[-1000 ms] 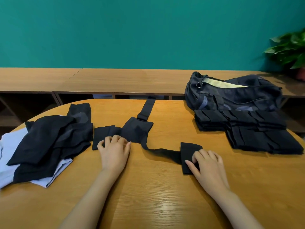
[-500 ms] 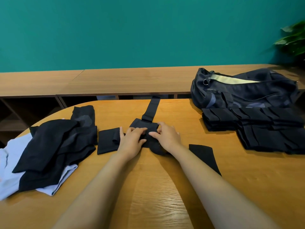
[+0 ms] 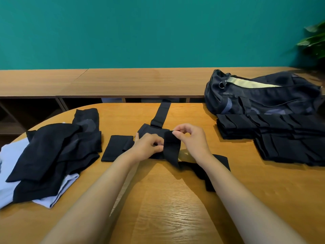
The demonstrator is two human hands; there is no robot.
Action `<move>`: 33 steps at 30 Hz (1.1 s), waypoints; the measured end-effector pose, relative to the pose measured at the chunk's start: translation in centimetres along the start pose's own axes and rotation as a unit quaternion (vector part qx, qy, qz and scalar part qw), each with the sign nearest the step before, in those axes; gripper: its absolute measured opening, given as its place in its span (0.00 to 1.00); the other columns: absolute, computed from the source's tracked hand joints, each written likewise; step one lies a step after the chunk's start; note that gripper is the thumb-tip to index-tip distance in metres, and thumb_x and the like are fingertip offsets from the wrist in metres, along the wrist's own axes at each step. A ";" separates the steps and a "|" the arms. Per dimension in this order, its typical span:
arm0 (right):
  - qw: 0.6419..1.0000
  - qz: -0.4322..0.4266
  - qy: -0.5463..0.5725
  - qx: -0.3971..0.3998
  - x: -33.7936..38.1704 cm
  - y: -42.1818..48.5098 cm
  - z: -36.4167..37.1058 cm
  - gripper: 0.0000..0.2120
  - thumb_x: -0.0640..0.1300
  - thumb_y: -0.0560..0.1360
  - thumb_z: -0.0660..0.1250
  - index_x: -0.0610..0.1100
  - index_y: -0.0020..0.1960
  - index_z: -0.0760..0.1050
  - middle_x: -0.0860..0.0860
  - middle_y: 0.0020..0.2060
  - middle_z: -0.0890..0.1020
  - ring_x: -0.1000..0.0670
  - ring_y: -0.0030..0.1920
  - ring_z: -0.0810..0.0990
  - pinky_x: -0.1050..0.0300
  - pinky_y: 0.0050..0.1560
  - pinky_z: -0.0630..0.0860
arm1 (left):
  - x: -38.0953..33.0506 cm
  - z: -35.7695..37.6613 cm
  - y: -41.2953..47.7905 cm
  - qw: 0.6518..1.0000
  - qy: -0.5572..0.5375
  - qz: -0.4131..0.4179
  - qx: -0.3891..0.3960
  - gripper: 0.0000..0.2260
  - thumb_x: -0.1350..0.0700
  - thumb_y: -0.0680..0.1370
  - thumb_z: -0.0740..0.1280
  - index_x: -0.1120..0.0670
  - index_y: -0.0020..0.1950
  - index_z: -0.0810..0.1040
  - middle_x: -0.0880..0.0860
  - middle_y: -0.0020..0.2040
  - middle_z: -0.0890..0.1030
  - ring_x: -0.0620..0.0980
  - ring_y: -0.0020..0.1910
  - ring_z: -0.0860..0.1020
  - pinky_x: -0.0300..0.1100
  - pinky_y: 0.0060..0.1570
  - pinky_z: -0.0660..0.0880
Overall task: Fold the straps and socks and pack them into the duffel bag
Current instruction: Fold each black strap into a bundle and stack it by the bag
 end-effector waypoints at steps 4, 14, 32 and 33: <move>0.999 0.006 0.048 -0.017 0.2 -0.6 -1.6 0.07 0.40 0.76 0.70 0.50 0.42 0.79 0.58 0.39 0.81 0.68 0.40 0.76 0.77 0.40 0.68 | -0.4 0.4 -0.2 1.000 0.008 0.017 0.003 0.09 0.53 0.79 0.67 0.39 0.54 0.71 0.38 0.50 0.74 0.43 0.61 0.66 0.63 0.71 0.34; 0.996 0.019 0.071 0.040 1.3 -2.7 -4.7 0.07 0.36 0.76 0.68 0.46 0.43 0.80 0.54 0.39 0.83 0.63 0.40 0.79 0.73 0.43 0.72 | -0.1 0.1 0.4 0.992 -0.066 -0.075 -0.082 0.08 0.48 0.81 0.63 0.45 0.43 0.78 0.41 0.47 0.78 0.47 0.52 0.77 0.53 0.66 0.65; 0.970 0.023 -0.229 0.081 -3.0 -3.4 -8.1 0.18 0.46 0.79 0.65 0.52 0.69 0.72 0.55 0.65 0.76 0.54 0.64 0.75 0.60 0.61 0.69 | -1.8 1.5 -2.7 0.955 -0.007 -0.129 -0.267 0.19 0.50 0.82 0.61 0.49 0.73 0.67 0.51 0.70 0.71 0.53 0.71 0.65 0.56 0.75 0.44; 0.960 0.028 -0.263 0.097 -3.8 -4.8 -8.2 0.19 0.48 0.79 0.65 0.52 0.69 0.71 0.56 0.66 0.75 0.54 0.66 0.73 0.59 0.63 0.69 | -2.5 2.3 -3.5 0.958 -0.010 -0.111 -0.263 0.19 0.50 0.81 0.62 0.49 0.72 0.68 0.50 0.69 0.71 0.51 0.71 0.65 0.55 0.76 0.44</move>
Point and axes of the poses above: each hand's wrist, its own y-axis towards the middle knuckle, its own z-axis out of the palm, x = y × z, the point moved 2 cm from there along y, towards the middle knuckle
